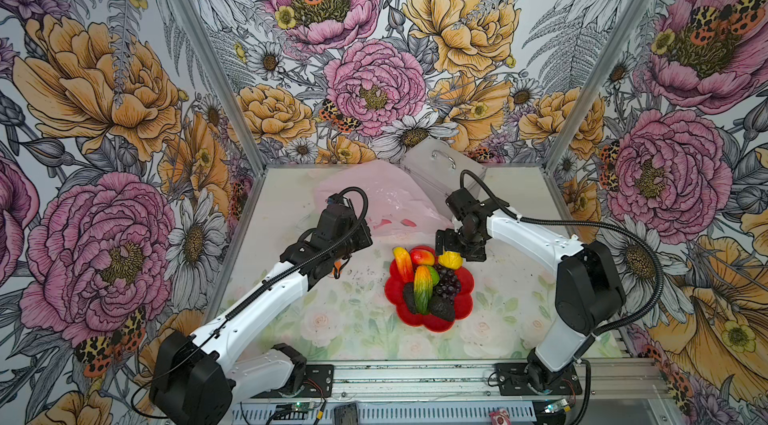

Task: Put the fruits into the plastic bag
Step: 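Move the right gripper over the plate and grasp the yellow fruit, then lift the yellow fruit with the right gripper toward the bag mouth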

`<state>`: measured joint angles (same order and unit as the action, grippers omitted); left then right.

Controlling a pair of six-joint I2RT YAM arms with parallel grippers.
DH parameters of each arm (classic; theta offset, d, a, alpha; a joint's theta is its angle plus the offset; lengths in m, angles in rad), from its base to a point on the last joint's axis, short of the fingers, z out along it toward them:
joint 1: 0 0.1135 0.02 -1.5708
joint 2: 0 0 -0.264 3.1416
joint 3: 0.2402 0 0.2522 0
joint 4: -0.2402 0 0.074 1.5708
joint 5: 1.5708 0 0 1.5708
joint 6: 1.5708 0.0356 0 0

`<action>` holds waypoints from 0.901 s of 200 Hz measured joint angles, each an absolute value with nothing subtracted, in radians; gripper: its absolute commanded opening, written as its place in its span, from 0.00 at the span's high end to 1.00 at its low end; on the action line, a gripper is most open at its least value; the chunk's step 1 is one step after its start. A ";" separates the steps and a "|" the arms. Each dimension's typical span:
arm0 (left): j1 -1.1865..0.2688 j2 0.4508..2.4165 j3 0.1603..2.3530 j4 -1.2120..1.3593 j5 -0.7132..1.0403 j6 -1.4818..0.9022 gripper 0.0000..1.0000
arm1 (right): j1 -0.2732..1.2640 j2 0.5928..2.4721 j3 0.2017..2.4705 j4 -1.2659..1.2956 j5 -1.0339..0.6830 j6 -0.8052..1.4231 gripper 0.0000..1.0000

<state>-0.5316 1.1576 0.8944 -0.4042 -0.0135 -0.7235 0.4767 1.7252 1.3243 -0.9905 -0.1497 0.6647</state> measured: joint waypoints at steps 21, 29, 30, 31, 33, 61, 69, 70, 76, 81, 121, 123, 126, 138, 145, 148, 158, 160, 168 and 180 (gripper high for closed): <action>-0.532 1.158 0.892 -0.405 -0.013 -0.724 1.00 | 0.477 1.731 1.324 -0.983 -0.146 0.664 0.09; -0.532 1.158 0.892 -0.406 -0.013 -0.724 1.00 | 0.477 1.731 1.325 -0.982 -0.145 0.664 0.11; -0.532 1.158 0.891 -0.406 -0.013 -0.724 1.00 | 0.477 1.731 1.325 -0.982 -0.144 0.664 0.11; -0.532 1.158 0.892 -0.406 -0.013 -0.725 1.00 | 0.477 1.731 1.325 -0.982 -0.144 0.665 0.12; -0.532 1.158 0.891 -0.406 -0.013 -0.725 1.00 | 0.477 1.731 1.325 -0.982 -0.144 0.665 0.12; -0.532 1.158 0.891 -0.406 -0.013 -0.727 1.00 | 0.477 1.731 1.325 -0.971 -0.143 0.660 0.27; -0.532 1.158 0.892 -0.406 -0.013 -0.727 1.00 | 0.477 1.731 1.325 -0.966 -0.144 0.663 0.29; -0.532 1.158 0.892 -0.406 -0.013 -0.727 1.00 | 0.477 1.731 1.325 -0.966 -0.144 0.665 0.30; -0.532 1.158 0.891 -0.406 -0.013 -0.727 1.00 | 0.477 1.731 1.325 -0.964 -0.144 0.662 0.32; -0.532 1.158 0.891 -0.407 -0.013 -0.727 1.00 | 0.477 1.731 1.325 -0.963 -0.145 0.661 0.34; -0.533 1.158 0.891 -0.406 -0.013 -0.727 1.00 | 0.477 1.731 1.325 -0.957 -0.154 0.658 0.53; -0.533 1.158 0.891 -0.406 -0.013 -0.727 1.00 | 0.477 1.731 1.325 -0.957 -0.155 0.658 0.54; -0.533 1.158 0.891 -0.406 -0.013 -0.727 1.00 | 0.477 1.731 1.325 -0.957 -0.155 0.658 0.55; -0.533 1.158 0.891 -0.406 -0.013 -0.728 1.00 | 0.477 1.731 1.325 -0.957 -0.155 0.658 0.57; -0.535 1.158 0.891 -0.406 -0.013 -0.730 1.00 | 0.477 1.731 1.325 -0.957 -0.155 0.658 0.57; -0.535 1.158 0.891 -0.406 -0.013 -0.730 1.00 | 0.477 1.731 1.325 -0.957 -0.156 0.658 0.58; -0.535 1.158 0.891 -0.406 -0.013 -0.731 1.00 | 0.477 1.729 1.325 -0.957 -0.160 0.658 0.60; -0.535 1.158 0.891 -0.406 -0.013 -0.731 1.00 | 0.477 1.729 1.325 -0.957 -0.161 0.658 0.60; -0.535 1.158 0.891 -0.407 -0.013 -0.731 1.00 | 0.477 1.726 1.325 -0.957 -0.166 0.658 0.61; -0.536 1.157 0.891 -0.406 -0.013 -0.734 1.00 | 0.476 1.716 1.325 -0.957 -0.175 0.659 0.62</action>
<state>-0.5358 1.1572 0.8913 -0.4065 -0.0132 -0.7341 0.4759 1.7164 1.3247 -0.9565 -0.1749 0.6586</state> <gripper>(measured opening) 0.047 0.644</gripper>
